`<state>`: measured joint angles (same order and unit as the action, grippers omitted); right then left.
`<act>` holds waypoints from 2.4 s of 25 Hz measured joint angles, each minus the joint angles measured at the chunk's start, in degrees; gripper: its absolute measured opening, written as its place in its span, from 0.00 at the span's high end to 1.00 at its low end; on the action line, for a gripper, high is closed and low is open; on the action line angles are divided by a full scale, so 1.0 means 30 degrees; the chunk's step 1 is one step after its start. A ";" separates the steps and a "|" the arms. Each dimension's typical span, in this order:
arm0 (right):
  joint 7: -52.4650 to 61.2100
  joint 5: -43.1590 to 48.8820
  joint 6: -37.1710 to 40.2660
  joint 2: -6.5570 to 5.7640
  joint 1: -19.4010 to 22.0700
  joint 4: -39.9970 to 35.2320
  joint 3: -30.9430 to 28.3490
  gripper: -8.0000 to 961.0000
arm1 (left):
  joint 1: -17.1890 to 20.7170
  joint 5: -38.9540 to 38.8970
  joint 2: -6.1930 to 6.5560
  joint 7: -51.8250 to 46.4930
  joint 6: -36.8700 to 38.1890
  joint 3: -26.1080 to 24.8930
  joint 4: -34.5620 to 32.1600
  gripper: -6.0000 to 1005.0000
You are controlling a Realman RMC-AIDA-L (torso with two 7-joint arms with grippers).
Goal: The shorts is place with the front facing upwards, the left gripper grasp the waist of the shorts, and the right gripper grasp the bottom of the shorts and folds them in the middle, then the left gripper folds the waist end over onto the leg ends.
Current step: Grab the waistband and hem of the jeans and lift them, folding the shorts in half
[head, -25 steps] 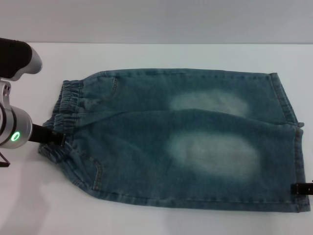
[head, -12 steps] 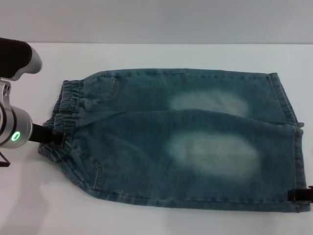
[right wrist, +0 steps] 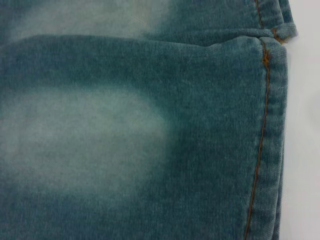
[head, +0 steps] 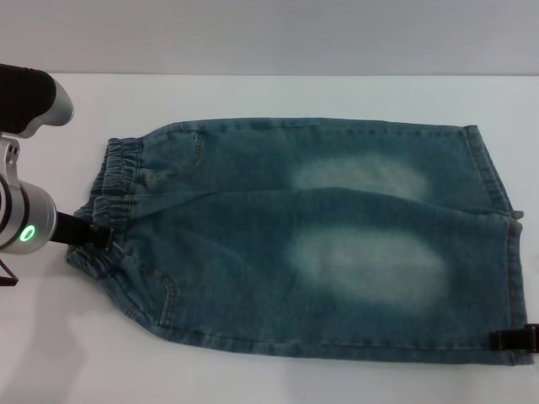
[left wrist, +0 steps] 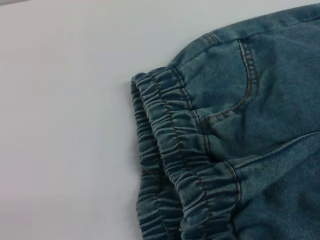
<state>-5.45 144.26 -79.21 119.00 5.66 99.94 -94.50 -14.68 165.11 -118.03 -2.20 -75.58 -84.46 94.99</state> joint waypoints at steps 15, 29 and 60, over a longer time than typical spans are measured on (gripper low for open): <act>-0.0503 0.0545 -0.0003 -0.0057 -0.0217 0.0021 0.0944 0.57 | 0.0001 -0.0019 0.0001 0.0044 0.0009 0.0000 -0.0002 0.92; -0.0569 0.0478 0.0245 -0.0059 -0.0354 0.0517 0.0955 0.99 | 0.0005 -0.0020 0.0000 0.0059 0.0126 0.0000 -0.0006 0.91; -0.2238 0.0387 0.6741 -0.0011 0.0614 0.4112 0.0810 0.99 | 0.1410 -0.0036 0.0014 -0.0389 0.4281 -0.0735 0.1122 0.88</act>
<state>-12.16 145.42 -58.99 118.97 7.51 112.27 -92.07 -10.45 165.01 -117.99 -3.36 -62.74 -86.67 98.36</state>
